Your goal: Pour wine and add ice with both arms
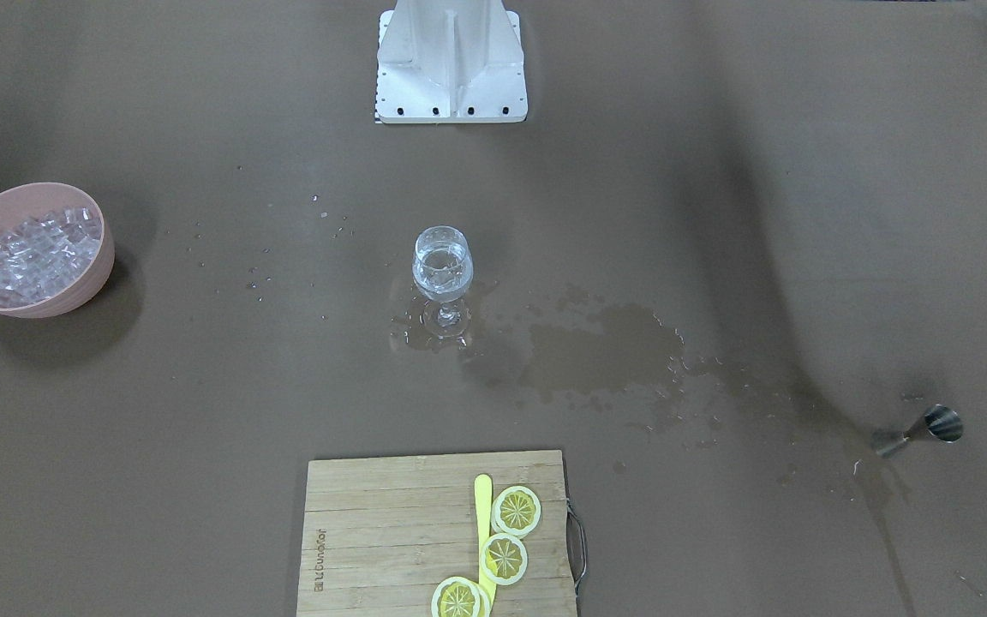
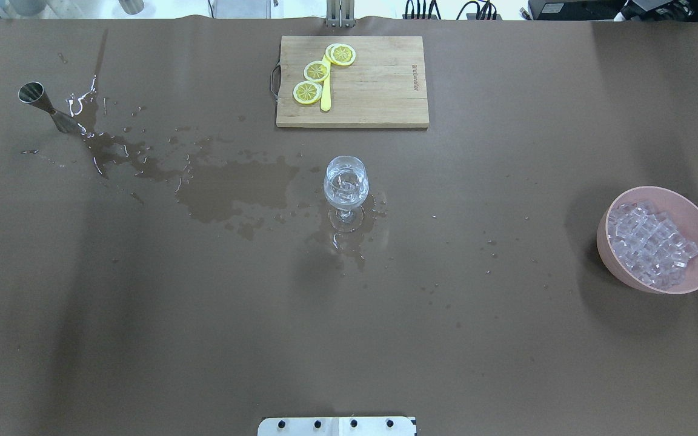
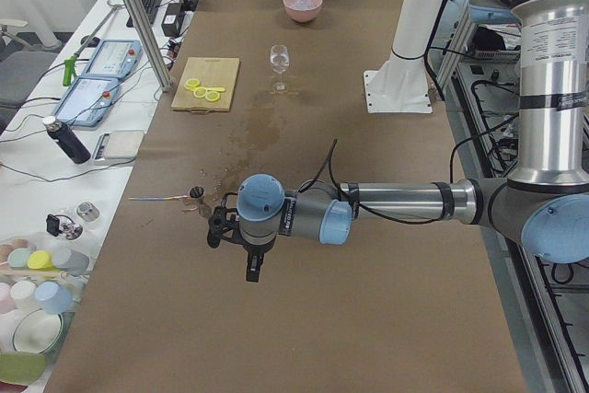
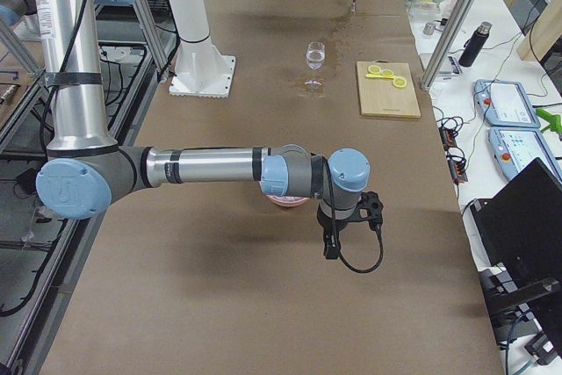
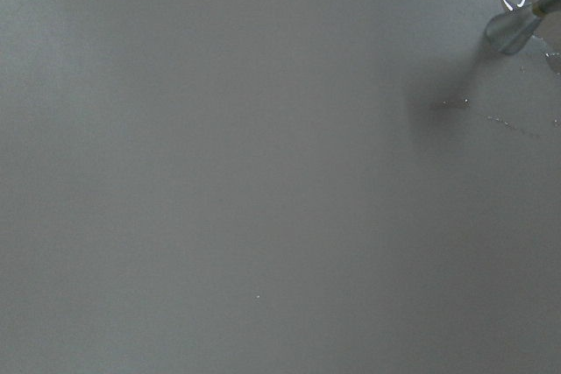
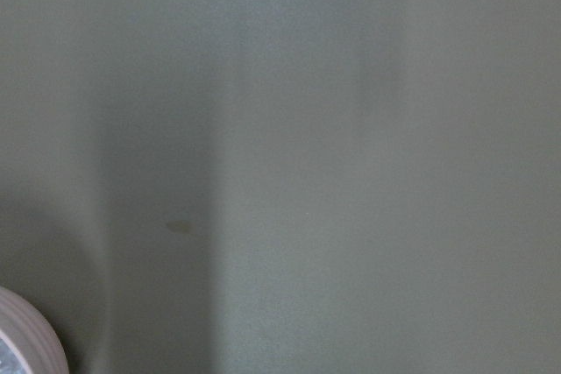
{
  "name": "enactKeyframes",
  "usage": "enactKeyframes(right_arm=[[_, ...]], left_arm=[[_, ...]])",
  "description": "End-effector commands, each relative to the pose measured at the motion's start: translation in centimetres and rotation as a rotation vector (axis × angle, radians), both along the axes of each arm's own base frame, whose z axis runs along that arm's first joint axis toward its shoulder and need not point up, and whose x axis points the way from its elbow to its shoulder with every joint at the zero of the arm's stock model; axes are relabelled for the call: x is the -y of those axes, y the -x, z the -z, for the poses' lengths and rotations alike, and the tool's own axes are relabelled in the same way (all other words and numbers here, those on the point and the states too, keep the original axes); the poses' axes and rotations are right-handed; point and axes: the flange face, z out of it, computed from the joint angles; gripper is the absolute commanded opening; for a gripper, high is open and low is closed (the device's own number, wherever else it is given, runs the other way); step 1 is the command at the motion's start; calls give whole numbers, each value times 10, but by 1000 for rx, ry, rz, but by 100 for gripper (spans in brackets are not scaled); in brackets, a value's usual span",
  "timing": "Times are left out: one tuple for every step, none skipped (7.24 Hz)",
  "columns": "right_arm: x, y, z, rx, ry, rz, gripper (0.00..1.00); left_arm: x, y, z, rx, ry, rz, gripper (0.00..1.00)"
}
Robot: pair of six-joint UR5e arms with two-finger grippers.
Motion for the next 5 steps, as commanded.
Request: enactKeyframes(right_arm=[[0, 0, 0, 3, 0, -1, 100], [0, 0, 0, 3, 0, -1, 100], [-1, 0, 0, 5, 1, -1, 100], [-1, 0, 0, 9, 1, -1, 100], [0, 0, 1, 9, 0, -1, 100]], left_arm=[[0, 0, 2, -1, -3, 2, 98], [-1, 0, 1, -2, -2, 1, 98], [-2, 0, 4, -2, -10, 1, 99], [-4, 1, 6, 3, -14, 2, 99], [-4, 1, 6, 4, -16, 2, 98]])
